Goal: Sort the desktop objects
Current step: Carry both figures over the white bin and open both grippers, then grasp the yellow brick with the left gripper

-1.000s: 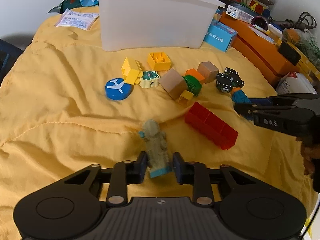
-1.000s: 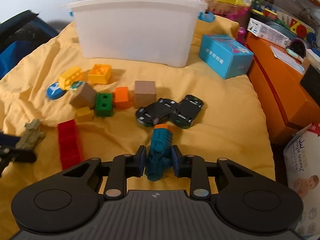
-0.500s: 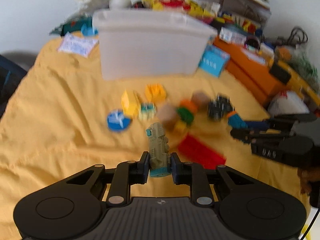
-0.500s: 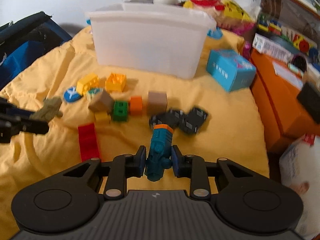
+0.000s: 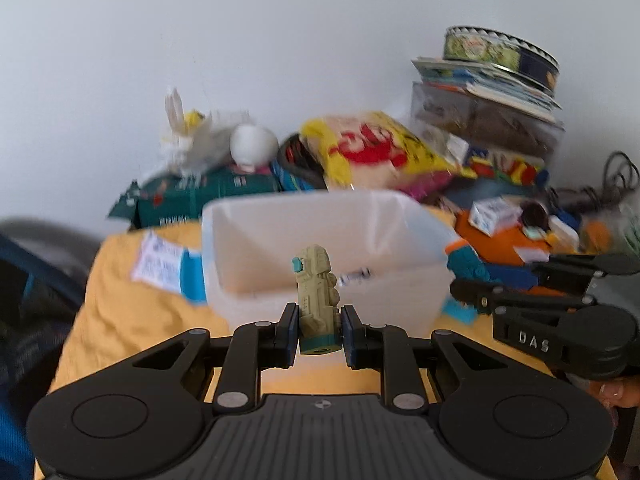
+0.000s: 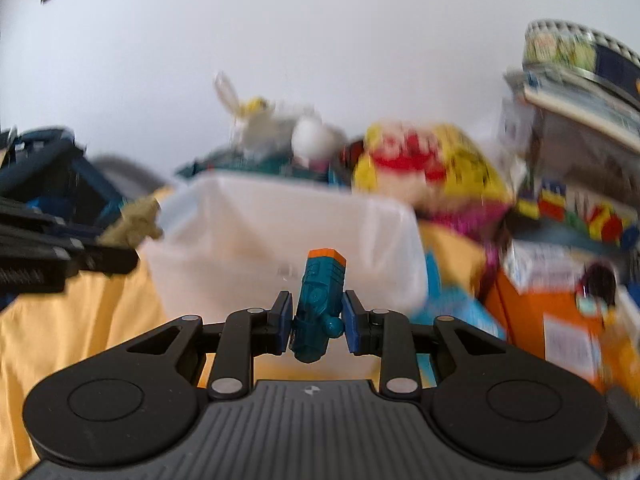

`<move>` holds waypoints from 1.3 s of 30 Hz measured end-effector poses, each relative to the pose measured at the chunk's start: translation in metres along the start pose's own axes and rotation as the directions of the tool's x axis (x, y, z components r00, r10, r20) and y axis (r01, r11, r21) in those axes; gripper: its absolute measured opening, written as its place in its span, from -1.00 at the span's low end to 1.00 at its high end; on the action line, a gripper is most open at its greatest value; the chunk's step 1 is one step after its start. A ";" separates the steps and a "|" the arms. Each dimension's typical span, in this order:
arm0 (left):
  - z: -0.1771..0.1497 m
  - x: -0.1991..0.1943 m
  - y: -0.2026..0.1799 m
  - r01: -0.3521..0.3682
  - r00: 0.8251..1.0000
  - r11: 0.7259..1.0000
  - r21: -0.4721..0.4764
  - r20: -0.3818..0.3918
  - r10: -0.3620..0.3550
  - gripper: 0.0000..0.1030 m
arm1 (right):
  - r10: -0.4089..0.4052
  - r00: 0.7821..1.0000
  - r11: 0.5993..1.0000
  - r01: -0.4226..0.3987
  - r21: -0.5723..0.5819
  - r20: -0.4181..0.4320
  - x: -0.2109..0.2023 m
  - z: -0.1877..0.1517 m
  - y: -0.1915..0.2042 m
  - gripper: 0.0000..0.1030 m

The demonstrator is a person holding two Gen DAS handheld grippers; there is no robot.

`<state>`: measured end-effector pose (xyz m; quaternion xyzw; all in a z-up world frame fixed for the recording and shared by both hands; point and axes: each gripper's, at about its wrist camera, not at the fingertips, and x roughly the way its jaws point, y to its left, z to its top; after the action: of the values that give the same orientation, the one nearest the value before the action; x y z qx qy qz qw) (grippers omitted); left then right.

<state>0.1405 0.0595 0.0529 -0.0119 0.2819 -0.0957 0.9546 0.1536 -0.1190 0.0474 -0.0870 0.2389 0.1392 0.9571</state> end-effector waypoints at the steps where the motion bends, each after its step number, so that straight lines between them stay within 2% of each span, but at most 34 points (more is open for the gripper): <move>1: 0.007 0.006 0.001 -0.008 1.000 1.000 0.003 0.007 0.007 -0.51 | -0.004 1.000 1.000 0.004 -0.002 0.016 0.004 0.009 0.000 -0.42; 4: 0.020 0.021 0.004 -0.035 0.999 0.999 0.017 0.020 0.034 -0.50 | -0.008 0.999 1.000 0.008 0.000 0.041 0.022 0.028 -0.001 -0.40; 6: 0.027 0.031 0.008 -0.044 0.999 0.999 -0.008 0.005 0.044 -0.40 | -0.001 1.000 1.000 0.001 0.001 0.017 0.034 0.031 -0.001 -0.38; 8: 0.028 0.027 0.012 -0.024 1.000 0.999 -0.030 0.013 0.025 -0.33 | 0.008 1.000 1.000 -0.008 -0.004 0.010 0.035 0.029 0.000 -0.38; 10: 0.023 0.017 0.011 -0.023 0.999 1.000 -0.006 0.025 0.023 -0.33 | 0.018 1.000 1.000 -0.017 -0.016 0.022 0.025 0.024 0.002 -0.38; 13: 0.005 0.004 0.010 -0.016 1.000 1.000 0.020 0.002 0.016 -0.30 | 0.048 0.999 0.999 -0.048 0.007 0.016 0.009 0.012 0.001 -0.38; 16: -0.025 -0.003 0.014 0.005 0.998 1.000 -0.029 -0.067 -0.007 -0.15 | 0.089 0.996 0.995 -0.088 0.043 -0.015 -0.009 -0.004 0.001 -0.38; 19: -0.063 -0.001 0.015 0.007 0.987 0.998 -0.061 -0.161 -0.017 -0.14 | 0.104 0.993 0.994 -0.103 0.040 -0.046 -0.022 -0.025 0.005 -0.38; 22: -0.093 0.002 0.011 0.000 0.973 0.999 -0.047 -0.230 -0.011 -0.14 | 0.100 0.991 0.995 -0.099 0.017 -0.084 -0.032 -0.047 0.012 -0.38; 24: -0.105 0.004 0.006 0.007 0.968 1.000 -0.009 -0.252 -0.009 -0.15 | 0.104 0.988 0.995 -0.104 0.011 -0.115 -0.037 -0.061 0.015 -0.38; 28: -0.113 0.017 -0.009 -0.014 0.967 0.989 0.144 -0.248 0.050 -0.15 | 0.099 0.979 0.995 -0.097 0.019 -0.176 -0.045 -0.085 0.021 -0.38; 34: -0.113 0.053 -0.016 -0.019 0.960 0.973 0.231 -0.267 0.082 -0.15 | 0.091 0.973 0.996 -0.084 0.041 -0.214 -0.059 -0.104 0.023 -0.38; 35: -0.112 0.057 -0.015 -0.012 0.960 0.975 0.220 -0.270 0.073 -0.30 | 0.086 0.973 0.996 -0.080 0.039 -0.215 -0.061 -0.105 0.023 -0.38; 36: -0.113 0.058 -0.013 -0.004 0.961 0.979 0.204 -0.271 0.061 -0.56 | 0.080 0.973 0.997 -0.074 0.034 -0.214 -0.063 -0.107 0.023 -0.38; 39: -0.112 0.049 -0.006 0.025 0.967 0.990 0.137 -0.254 0.011 -0.56 | 0.068 0.973 0.998 -0.063 0.029 -0.219 -0.069 -0.111 0.021 -0.38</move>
<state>0.1191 0.0478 -0.0667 0.0661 0.3942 -0.1192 0.9088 0.0413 -0.1408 -0.0180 -0.0836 0.3475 0.1575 0.9206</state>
